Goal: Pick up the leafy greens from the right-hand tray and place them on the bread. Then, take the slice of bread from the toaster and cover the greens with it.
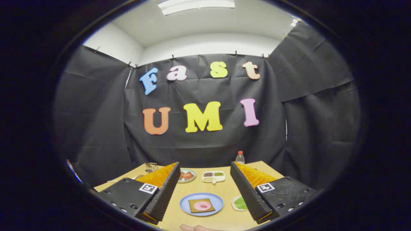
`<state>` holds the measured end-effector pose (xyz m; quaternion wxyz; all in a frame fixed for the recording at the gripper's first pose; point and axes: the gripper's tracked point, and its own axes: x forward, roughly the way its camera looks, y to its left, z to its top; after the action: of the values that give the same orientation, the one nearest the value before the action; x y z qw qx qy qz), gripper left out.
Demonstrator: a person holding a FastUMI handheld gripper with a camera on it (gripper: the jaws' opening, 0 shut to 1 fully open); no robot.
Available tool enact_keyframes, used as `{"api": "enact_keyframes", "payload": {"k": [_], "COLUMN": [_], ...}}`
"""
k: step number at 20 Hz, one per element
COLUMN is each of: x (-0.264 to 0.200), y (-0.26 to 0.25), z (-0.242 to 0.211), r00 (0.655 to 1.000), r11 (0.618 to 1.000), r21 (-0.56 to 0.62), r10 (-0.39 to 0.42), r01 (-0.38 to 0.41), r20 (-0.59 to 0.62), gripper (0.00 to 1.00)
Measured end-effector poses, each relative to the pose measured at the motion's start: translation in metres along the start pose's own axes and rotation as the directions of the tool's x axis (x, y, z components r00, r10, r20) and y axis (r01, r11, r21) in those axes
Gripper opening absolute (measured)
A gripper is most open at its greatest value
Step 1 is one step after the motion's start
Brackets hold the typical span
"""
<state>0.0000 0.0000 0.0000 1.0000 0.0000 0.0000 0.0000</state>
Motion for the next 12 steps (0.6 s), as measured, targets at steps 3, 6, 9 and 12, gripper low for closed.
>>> {"api": "enact_keyframes", "payload": {"k": [3,6,9,12], "x": [-0.001,0.002,0.004,0.011], "y": [-0.002,-0.005,-0.007,-0.02], "z": [-0.001,-0.003,-0.006,-0.008], "r00": [1.0,1.0,1.0,1.0], "r11": [1.0,1.0,1.0,0.999], "r21": [-0.006,-0.008,-0.008,-0.039], "r10": [0.0,-0.005,-0.001,-0.011], "r01": [0.0,0.005,0.0,0.011], "r20": [-0.003,-0.007,-0.016,-0.018], "gripper": [0.96,0.96,0.96,0.96]}}
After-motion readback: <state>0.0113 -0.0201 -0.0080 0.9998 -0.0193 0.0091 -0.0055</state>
